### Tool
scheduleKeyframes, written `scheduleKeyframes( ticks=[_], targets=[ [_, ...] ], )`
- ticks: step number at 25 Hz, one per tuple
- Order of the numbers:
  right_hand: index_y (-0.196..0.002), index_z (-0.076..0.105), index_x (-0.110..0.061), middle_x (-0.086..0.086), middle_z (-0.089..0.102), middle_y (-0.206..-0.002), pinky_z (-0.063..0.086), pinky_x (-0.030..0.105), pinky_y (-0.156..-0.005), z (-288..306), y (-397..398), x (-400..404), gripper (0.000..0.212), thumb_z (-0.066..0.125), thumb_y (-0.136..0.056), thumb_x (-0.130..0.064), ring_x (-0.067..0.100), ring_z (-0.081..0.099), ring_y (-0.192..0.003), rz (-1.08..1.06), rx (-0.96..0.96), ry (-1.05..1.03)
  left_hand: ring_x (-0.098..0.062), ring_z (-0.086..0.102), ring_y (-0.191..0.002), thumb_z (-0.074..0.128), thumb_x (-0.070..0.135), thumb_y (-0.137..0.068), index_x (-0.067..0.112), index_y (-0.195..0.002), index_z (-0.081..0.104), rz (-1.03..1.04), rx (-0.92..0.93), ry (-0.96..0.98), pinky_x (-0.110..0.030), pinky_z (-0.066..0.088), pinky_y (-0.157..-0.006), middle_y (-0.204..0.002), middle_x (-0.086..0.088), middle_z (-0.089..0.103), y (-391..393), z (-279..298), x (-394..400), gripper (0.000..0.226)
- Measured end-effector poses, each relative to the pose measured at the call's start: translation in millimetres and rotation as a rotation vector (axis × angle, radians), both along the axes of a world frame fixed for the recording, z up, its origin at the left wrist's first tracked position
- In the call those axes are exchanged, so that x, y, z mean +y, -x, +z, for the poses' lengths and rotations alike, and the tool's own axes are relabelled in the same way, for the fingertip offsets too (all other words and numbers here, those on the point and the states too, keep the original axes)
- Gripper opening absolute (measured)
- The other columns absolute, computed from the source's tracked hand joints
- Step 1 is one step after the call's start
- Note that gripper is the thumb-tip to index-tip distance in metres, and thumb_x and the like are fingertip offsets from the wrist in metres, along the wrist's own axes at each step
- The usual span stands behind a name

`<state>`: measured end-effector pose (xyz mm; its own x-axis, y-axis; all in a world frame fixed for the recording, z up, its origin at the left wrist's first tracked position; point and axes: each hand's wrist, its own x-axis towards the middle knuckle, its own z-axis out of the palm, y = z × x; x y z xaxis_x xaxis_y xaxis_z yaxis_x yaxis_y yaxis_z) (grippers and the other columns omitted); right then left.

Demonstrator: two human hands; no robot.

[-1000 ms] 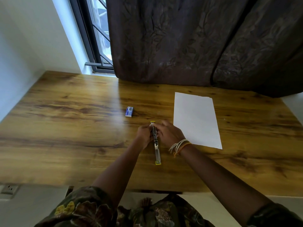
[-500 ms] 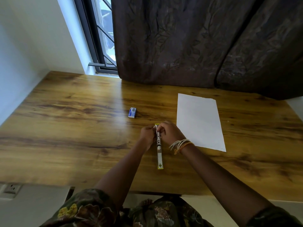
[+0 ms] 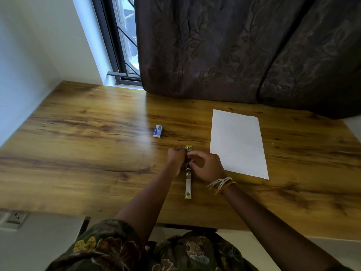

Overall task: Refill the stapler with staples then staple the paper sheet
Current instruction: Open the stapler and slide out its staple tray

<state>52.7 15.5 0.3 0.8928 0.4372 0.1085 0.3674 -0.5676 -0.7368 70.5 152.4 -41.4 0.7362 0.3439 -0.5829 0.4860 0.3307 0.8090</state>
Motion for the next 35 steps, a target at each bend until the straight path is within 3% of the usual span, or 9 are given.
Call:
scheduleKeyframes(
  ticks=[2,7,12,16,20,23,26,30,35],
  targets=[
    [-0.11,0.07,-0.026,-0.01,0.074,-0.098,0.051,0.013,-0.084,-4.2,4.5,-5.0,0.038,0.077,-0.072,-0.02,-0.004,0.066,-0.09,-0.055,0.115,-0.078,-0.021,0.066,-0.081,0.058,0.01,-0.093,0.005,-0.1,0.066,0.003,0.003,-0.04,-0.034,0.056,-0.071,-0.086,-0.008,0.066,3.3,2.4,-2.8,0.012],
    [-0.095,0.075,-0.017,-0.003,0.074,-0.087,0.05,0.01,-0.072,5.1,-6.4,2.6,0.022,0.077,-0.074,-0.011,0.001,0.066,-0.079,-0.078,0.216,-0.061,-0.016,0.061,-0.067,0.057,0.009,-0.094,0.002,-0.103,0.067,-0.006,-0.005,-0.067,-0.024,0.05,-0.051,-0.089,-0.012,0.066,7.3,5.1,-4.8,0.015],
    [-0.072,0.069,-0.029,-0.017,0.066,-0.07,0.045,0.004,-0.059,1.6,6.9,4.6,0.02,0.075,-0.072,-0.009,-0.006,0.062,-0.068,-0.025,0.139,0.033,-0.017,0.064,-0.063,0.062,0.011,-0.092,0.005,-0.087,0.065,0.064,0.037,-0.015,-0.027,0.051,-0.048,-0.076,-0.009,0.067,5.0,8.6,-3.4,0.008],
    [-0.085,0.07,-0.021,-0.007,0.069,-0.086,0.046,0.004,-0.071,-7.3,19.4,-10.2,0.022,0.07,-0.073,-0.003,-0.001,0.061,-0.077,0.063,-0.038,0.02,-0.023,0.074,-0.067,0.059,0.008,-0.093,-0.003,-0.094,0.064,0.045,-0.015,0.18,-0.031,0.059,-0.056,-0.074,-0.015,0.075,5.6,9.0,-3.0,0.012],
    [-0.121,0.06,-0.02,-0.006,0.069,-0.099,0.053,0.013,-0.08,-10.3,23.2,-18.6,0.044,0.062,-0.081,0.001,0.002,0.065,-0.09,0.016,0.09,-0.083,-0.02,0.073,-0.064,0.059,0.009,-0.094,-0.001,-0.097,0.065,0.053,-0.025,0.162,-0.03,0.059,-0.053,-0.077,-0.012,0.074,5.2,7.0,-1.9,0.012],
    [-0.114,0.063,-0.019,-0.006,0.07,-0.093,0.057,0.022,-0.08,-8.0,14.5,-15.9,0.041,0.054,-0.083,0.006,0.003,0.066,-0.085,-0.145,0.077,-0.158,-0.018,0.074,-0.062,0.057,0.007,-0.095,-0.001,-0.092,0.066,0.039,-0.05,0.199,-0.029,0.058,-0.051,-0.067,-0.007,0.074,5.7,7.4,-1.0,0.013],
    [-0.112,0.066,-0.014,0.0,0.07,-0.099,0.056,0.029,-0.087,-0.6,-1.5,-10.3,0.035,0.05,-0.087,0.004,0.01,0.066,-0.091,-0.188,0.009,-0.046,-0.023,0.075,-0.072,0.055,0.007,-0.095,-0.002,-0.091,0.067,0.033,-0.057,0.23,-0.034,0.062,-0.063,-0.075,-0.011,0.076,6.1,6.7,0.0,0.015],
    [-0.125,0.06,-0.017,0.008,0.058,-0.123,0.051,0.036,-0.094,4.1,-20.2,-2.3,0.044,0.047,-0.087,0.001,0.023,0.054,-0.114,-0.013,-0.154,0.298,-0.025,0.075,-0.076,0.053,0.007,-0.096,-0.003,-0.095,0.064,0.02,-0.058,0.252,-0.038,0.062,-0.071,-0.085,-0.017,0.075,5.2,5.3,1.2,0.015],
    [-0.122,0.062,-0.02,0.014,0.058,-0.123,0.051,0.041,-0.088,-1.0,-25.0,-0.6,0.043,0.055,-0.082,-0.006,0.033,0.056,-0.109,0.096,-0.355,0.49,-0.026,0.075,-0.075,0.056,0.007,-0.095,-0.003,-0.092,0.066,0.03,-0.05,0.25,-0.038,0.062,-0.072,-0.078,-0.016,0.075,3.8,0.3,2.7,0.014]
  ],
)
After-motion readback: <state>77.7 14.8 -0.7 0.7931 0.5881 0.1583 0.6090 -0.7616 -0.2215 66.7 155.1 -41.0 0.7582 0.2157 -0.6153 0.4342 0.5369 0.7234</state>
